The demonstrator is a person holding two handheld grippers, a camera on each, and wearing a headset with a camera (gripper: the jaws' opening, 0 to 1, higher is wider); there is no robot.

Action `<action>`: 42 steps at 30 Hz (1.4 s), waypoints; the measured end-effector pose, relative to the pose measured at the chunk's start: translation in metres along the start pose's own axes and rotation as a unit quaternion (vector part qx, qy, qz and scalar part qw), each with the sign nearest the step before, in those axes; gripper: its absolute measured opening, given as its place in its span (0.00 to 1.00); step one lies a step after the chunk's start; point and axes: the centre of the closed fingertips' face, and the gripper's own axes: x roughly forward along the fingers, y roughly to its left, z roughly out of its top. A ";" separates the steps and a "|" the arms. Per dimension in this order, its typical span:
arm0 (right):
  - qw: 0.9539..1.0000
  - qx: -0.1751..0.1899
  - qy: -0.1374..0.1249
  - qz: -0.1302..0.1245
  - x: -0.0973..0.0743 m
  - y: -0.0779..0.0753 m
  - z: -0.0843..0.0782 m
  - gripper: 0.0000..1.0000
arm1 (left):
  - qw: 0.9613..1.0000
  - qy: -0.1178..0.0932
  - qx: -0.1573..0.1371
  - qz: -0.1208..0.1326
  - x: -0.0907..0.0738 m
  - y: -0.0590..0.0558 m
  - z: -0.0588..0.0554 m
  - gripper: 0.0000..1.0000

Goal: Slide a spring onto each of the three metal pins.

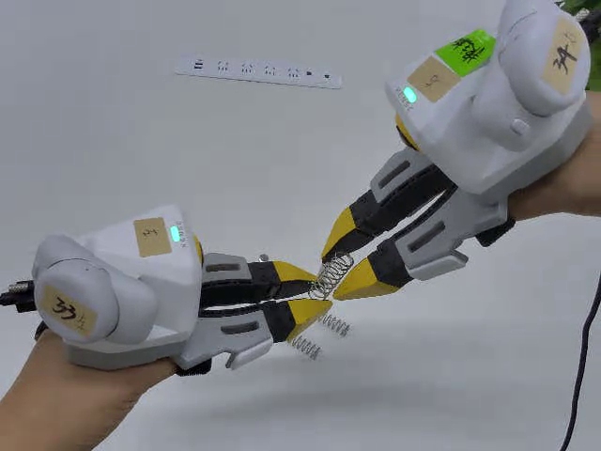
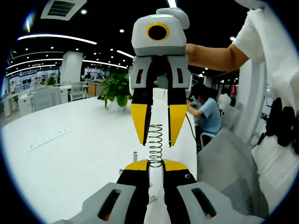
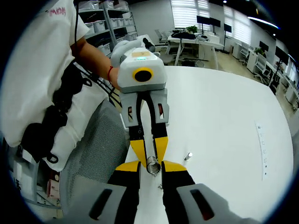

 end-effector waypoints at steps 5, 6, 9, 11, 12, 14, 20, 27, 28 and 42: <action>1.000 -0.015 0.015 0.011 0.002 -0.001 -0.002 0.16 | 1.000 -0.004 -0.004 0.001 0.000 0.001 0.000 0.10; 1.000 -0.016 0.016 0.012 0.002 -0.001 -0.002 0.16 | 1.000 -0.004 -0.004 0.002 0.000 0.001 0.000 0.10; 1.000 -0.021 0.019 0.013 0.002 -0.002 -0.002 0.13 | 1.000 -0.005 -0.005 0.003 -0.001 0.002 0.000 0.10; 0.999 -0.023 0.021 0.013 0.002 -0.003 -0.002 0.12 | 1.000 -0.005 -0.006 0.003 -0.001 0.002 0.000 0.10; 0.999 -0.023 0.022 0.013 0.002 -0.003 -0.002 0.12 | 1.000 -0.005 -0.007 0.002 -0.001 0.002 0.000 0.10; 0.999 -0.024 0.023 0.014 0.003 -0.003 -0.003 0.12 | 1.000 -0.005 -0.006 0.002 -0.001 0.002 -0.001 0.10; 0.999 -0.025 0.028 0.014 0.003 -0.005 -0.004 0.12 | 1.000 -0.006 -0.006 0.002 0.000 0.002 -0.002 0.11; 0.999 -0.026 0.031 0.015 0.006 -0.005 -0.002 0.12 | 1.000 -0.007 -0.011 0.005 -0.002 0.004 -0.004 0.11; 0.999 -0.025 0.032 0.015 0.006 -0.005 -0.002 0.12 | 1.000 -0.007 -0.012 0.005 -0.002 0.004 -0.004 0.11; 0.999 -0.022 0.026 -0.012 0.002 -0.024 0.008 0.12 | 0.999 0.012 -0.013 0.037 -0.023 0.016 -0.022 0.23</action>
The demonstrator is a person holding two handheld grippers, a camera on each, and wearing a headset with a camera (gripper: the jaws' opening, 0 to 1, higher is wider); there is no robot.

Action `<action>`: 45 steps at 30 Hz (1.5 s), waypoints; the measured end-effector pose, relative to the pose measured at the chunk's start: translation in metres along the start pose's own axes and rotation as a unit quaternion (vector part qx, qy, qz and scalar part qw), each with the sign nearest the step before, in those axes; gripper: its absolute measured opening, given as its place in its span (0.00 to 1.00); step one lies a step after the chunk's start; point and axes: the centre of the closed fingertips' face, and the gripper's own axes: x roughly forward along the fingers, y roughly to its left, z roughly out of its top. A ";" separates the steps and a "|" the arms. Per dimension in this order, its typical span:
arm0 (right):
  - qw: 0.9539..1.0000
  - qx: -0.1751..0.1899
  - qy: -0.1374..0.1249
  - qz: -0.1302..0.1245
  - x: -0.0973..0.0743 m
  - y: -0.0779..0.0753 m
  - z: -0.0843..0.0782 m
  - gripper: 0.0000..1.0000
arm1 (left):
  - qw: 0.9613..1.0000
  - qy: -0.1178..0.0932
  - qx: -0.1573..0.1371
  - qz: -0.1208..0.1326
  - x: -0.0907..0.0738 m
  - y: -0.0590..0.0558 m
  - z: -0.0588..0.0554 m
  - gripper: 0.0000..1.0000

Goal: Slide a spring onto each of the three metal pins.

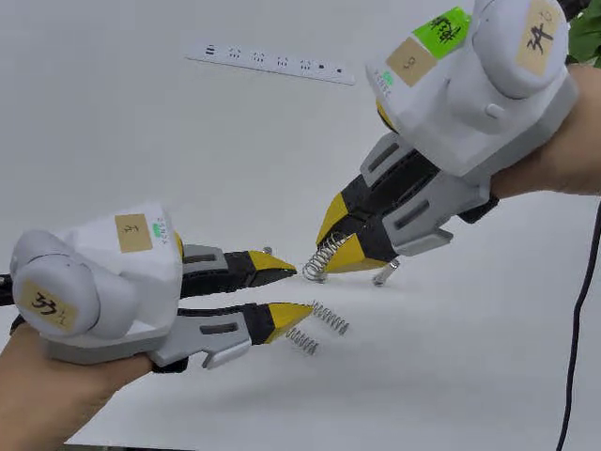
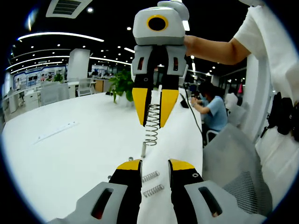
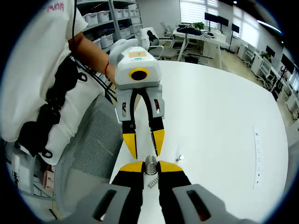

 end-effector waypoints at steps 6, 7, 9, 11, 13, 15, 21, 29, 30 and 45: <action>1.000 0.007 0.007 -0.025 0.006 -0.022 0.003 0.12 | 1.000 0.014 0.004 0.021 -0.013 0.011 -0.012 0.31; 1.000 0.006 0.009 -0.029 0.007 -0.025 0.003 0.12 | 1.000 0.017 0.006 0.023 -0.014 0.012 -0.014 0.34; 0.999 0.008 0.014 -0.038 0.012 -0.035 0.000 0.12 | 0.999 0.025 0.013 0.030 -0.016 0.015 -0.017 0.36; 0.999 0.009 0.021 -0.046 0.017 -0.043 0.002 0.12 | 0.999 0.026 0.015 0.030 -0.018 0.017 -0.019 0.39; 0.998 0.009 0.024 -0.050 0.021 -0.046 0.001 0.12 | 0.999 0.028 0.015 0.033 -0.019 0.018 -0.020 0.42; 0.998 0.009 0.035 -0.058 0.027 -0.053 -0.004 0.12 | 0.998 0.036 0.025 0.038 -0.020 0.020 -0.024 0.45; 0.997 0.007 0.053 -0.063 0.043 -0.063 -0.013 0.12 | 0.997 0.040 0.026 0.054 -0.022 0.027 -0.031 0.59; 0.997 0.019 0.060 -0.051 0.063 -0.070 -0.021 0.12 | 0.997 0.036 0.013 0.074 -0.028 0.035 -0.038 0.75; 0.997 0.021 0.060 -0.050 0.066 -0.070 -0.023 0.12 | 0.996 0.037 0.007 0.075 -0.028 0.035 -0.039 0.75; 0.996 0.017 0.081 -0.038 0.087 -0.076 -0.035 0.12 | 0.996 0.037 -0.007 0.080 -0.030 0.038 -0.042 0.78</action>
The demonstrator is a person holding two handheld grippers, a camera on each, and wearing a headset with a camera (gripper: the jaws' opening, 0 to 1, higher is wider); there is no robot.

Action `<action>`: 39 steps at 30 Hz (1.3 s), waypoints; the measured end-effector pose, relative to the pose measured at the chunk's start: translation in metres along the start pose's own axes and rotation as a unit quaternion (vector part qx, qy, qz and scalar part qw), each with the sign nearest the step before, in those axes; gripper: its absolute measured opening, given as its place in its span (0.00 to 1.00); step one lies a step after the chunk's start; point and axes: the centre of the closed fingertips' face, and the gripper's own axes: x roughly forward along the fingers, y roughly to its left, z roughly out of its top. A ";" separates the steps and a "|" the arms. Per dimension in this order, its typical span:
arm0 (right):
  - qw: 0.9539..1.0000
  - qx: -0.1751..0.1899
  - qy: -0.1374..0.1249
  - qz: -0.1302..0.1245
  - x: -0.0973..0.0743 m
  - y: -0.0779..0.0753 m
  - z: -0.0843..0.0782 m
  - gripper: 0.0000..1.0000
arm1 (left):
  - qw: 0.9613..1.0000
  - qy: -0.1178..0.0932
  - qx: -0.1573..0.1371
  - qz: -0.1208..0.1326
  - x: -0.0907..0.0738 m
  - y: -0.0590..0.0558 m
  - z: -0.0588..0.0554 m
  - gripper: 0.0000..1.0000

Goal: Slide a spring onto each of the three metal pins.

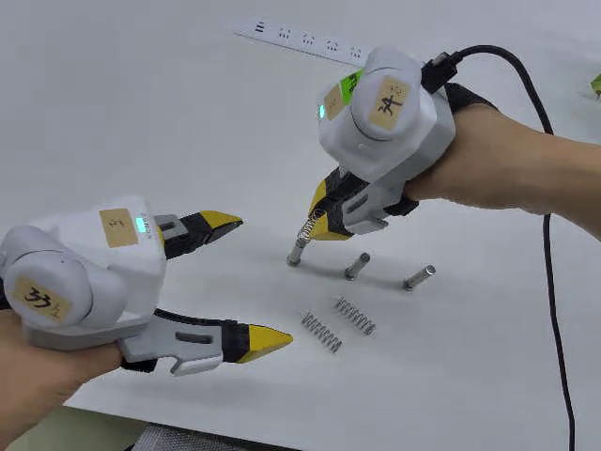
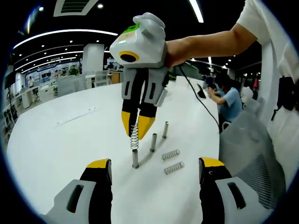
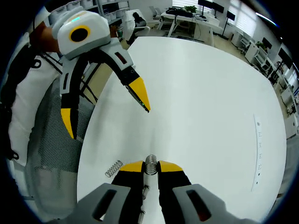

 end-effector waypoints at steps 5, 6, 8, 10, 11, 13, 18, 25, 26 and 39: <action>1.000 -0.001 0.002 0.005 0.002 0.000 0.000 0.12 | 1.000 -0.001 -0.005 -0.001 0.000 0.000 -0.001 0.77; 1.000 -0.002 0.003 0.005 0.003 0.000 -0.001 0.12 | 1.000 -0.002 -0.005 -0.001 0.000 0.001 -0.001 0.77; 1.000 -0.003 0.003 0.005 0.004 -0.001 0.000 0.12 | 1.000 -0.002 -0.005 -0.001 0.000 0.001 -0.001 0.77; 1.000 -0.004 0.005 0.006 0.006 -0.001 -0.001 0.12 | 1.000 -0.003 -0.006 -0.001 0.000 0.000 -0.001 0.77; 1.000 -0.007 0.008 0.006 0.007 -0.001 -0.003 0.12 | 1.000 -0.003 -0.007 -0.001 0.000 0.000 -0.001 0.77; 1.000 -0.012 0.012 0.005 0.007 -0.001 -0.003 0.12 | 1.000 -0.003 -0.007 -0.002 0.000 0.000 -0.001 0.77; 1.000 -0.011 0.013 0.008 0.011 -0.001 -0.004 0.12 | 1.000 -0.005 -0.007 -0.004 0.002 0.000 0.000 0.77; 1.000 -0.014 0.017 0.010 0.017 0.000 -0.006 0.12 | 1.000 -0.003 -0.007 -0.005 0.002 0.000 -0.001 0.77; 1.000 -0.015 0.019 0.010 0.019 0.000 -0.007 0.12 | 1.000 -0.003 -0.007 -0.005 0.002 0.000 -0.001 0.77; 0.999 -0.025 0.030 0.011 0.036 0.000 -0.010 0.12 | 1.000 -0.005 -0.009 -0.004 0.001 -0.002 0.002 0.76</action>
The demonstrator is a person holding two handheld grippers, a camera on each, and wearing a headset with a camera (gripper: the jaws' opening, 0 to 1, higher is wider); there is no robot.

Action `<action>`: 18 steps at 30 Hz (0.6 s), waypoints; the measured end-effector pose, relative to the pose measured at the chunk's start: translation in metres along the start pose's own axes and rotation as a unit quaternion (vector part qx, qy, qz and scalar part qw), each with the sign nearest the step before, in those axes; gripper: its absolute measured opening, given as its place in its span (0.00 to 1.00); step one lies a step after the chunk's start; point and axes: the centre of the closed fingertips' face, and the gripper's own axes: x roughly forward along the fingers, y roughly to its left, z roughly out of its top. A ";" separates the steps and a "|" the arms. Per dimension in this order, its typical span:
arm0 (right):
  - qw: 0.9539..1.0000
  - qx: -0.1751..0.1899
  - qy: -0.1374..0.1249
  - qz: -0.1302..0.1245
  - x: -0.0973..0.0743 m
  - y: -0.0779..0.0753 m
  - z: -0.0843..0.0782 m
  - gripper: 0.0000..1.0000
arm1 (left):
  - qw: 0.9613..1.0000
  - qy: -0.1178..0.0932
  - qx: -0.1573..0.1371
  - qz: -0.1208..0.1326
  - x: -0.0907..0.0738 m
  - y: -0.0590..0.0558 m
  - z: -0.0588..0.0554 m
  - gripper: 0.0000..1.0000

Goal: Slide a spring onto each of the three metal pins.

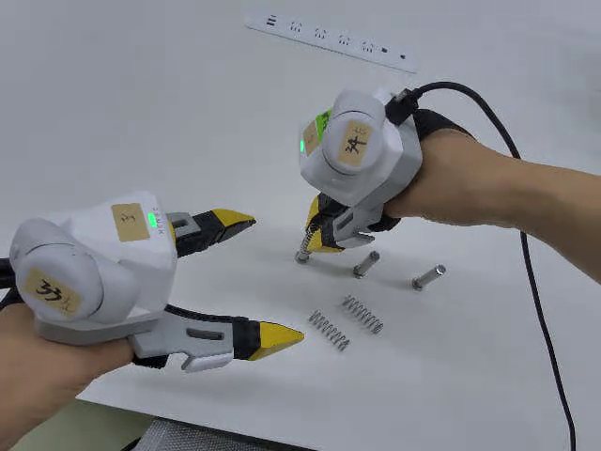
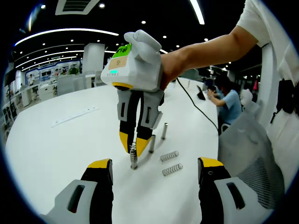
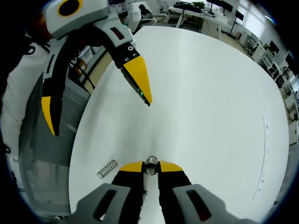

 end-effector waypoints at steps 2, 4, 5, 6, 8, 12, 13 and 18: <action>1.000 -0.001 0.000 -0.001 0.004 0.000 -0.002 0.12 | 1.000 -0.001 -0.001 0.001 0.000 0.000 0.000 0.76; 1.000 -0.002 0.001 -0.003 0.006 0.001 -0.003 0.12 | 1.000 0.000 -0.001 0.001 0.000 0.001 0.000 0.76; 1.000 -0.002 0.002 -0.003 0.007 0.002 -0.004 0.12 | 1.000 0.001 -0.001 0.001 0.000 0.001 -0.001 0.76; 1.000 -0.003 0.002 -0.003 0.009 0.002 -0.005 0.12 | 1.000 0.001 0.000 0.001 0.000 0.001 -0.001 0.76; 1.000 -0.004 0.001 -0.006 0.013 0.002 -0.006 0.12 | 1.000 0.000 -0.001 0.001 0.000 0.000 0.000 0.76; 1.000 -0.005 0.005 -0.010 0.019 0.003 -0.008 0.12 | 1.000 0.001 -0.001 0.001 -0.001 0.000 -0.001 0.76; 1.000 -0.006 0.005 -0.010 0.020 0.003 -0.009 0.12 | 1.000 0.001 -0.001 0.001 -0.001 0.000 -0.001 0.76; 1.000 -0.014 0.010 -0.014 0.025 0.006 -0.010 0.12 | 1.000 0.001 -0.002 0.002 -0.001 0.000 -0.001 0.76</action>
